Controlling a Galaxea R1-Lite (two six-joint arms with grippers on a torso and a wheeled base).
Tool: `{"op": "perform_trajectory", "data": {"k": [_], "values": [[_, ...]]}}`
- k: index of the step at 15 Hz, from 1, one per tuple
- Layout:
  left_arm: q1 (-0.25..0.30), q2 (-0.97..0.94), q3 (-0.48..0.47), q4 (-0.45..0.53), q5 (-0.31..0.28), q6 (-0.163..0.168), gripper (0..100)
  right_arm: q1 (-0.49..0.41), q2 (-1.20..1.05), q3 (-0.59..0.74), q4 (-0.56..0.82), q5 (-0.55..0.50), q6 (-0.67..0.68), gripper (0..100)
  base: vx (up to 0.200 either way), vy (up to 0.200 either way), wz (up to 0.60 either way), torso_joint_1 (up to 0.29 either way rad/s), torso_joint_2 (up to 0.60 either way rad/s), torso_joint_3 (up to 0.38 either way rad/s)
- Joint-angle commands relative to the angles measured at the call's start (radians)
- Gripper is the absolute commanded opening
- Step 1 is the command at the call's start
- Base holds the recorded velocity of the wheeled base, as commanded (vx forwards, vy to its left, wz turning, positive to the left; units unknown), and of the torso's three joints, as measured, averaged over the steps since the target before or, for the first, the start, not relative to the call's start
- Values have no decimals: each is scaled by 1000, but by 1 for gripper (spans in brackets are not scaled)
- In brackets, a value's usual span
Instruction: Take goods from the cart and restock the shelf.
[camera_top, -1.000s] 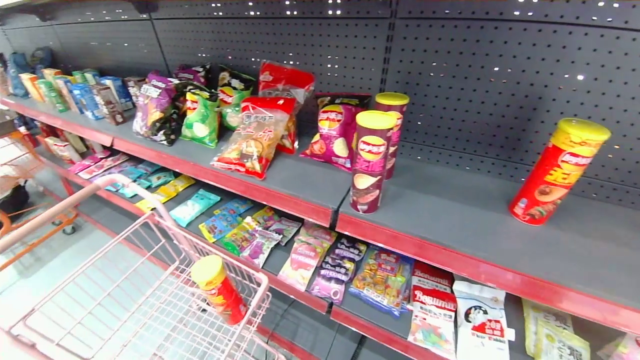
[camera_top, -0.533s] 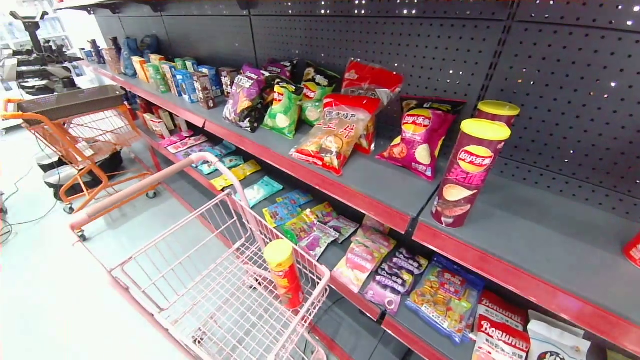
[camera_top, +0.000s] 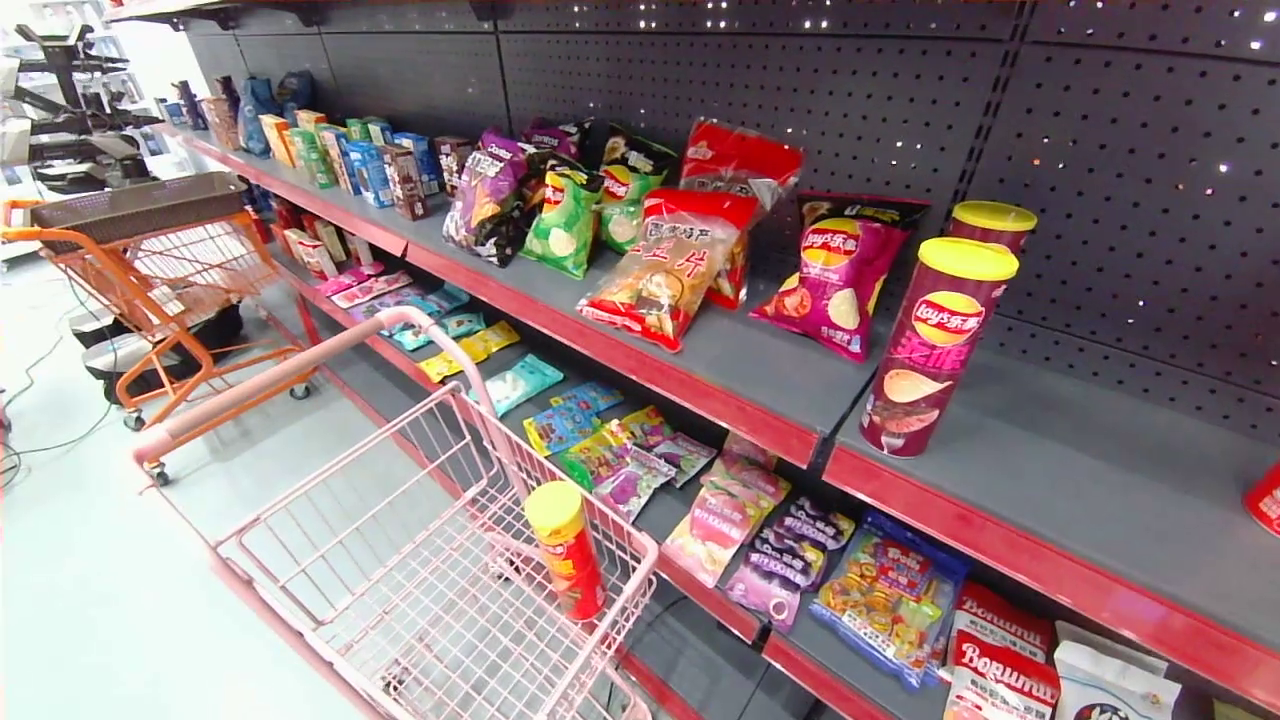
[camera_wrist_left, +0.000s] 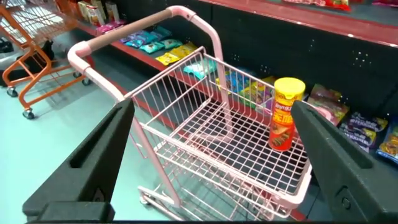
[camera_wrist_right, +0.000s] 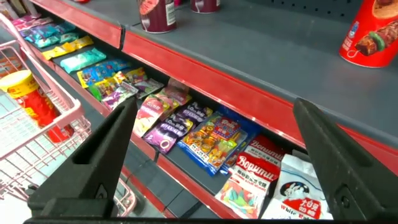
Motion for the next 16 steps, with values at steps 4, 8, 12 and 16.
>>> {"op": "perform_trajectory", "data": {"k": [4, 8, 12, 16], "values": [[1, 1, 0, 0, 0, -1, 100, 1, 0, 0, 0, 0, 0, 100, 0, 0, 0, -134, 332, 190], [1, 1, 0, 0, 0, -1, 100, 1, 0, 0, 0, 0, 0, 100, 0, 0, 0, -145, 366, 220], [1, 1, 0, 0, 0, -1, 100, 1, 0, 0, 0, 0, 0, 100, 0, 0, 0, -162, 426, 259], [1, 1, 0, 0, 0, -1, 100, 1, 0, 0, 0, 0, 1, 100, 0, 0, 0, -193, 544, 341]]}}
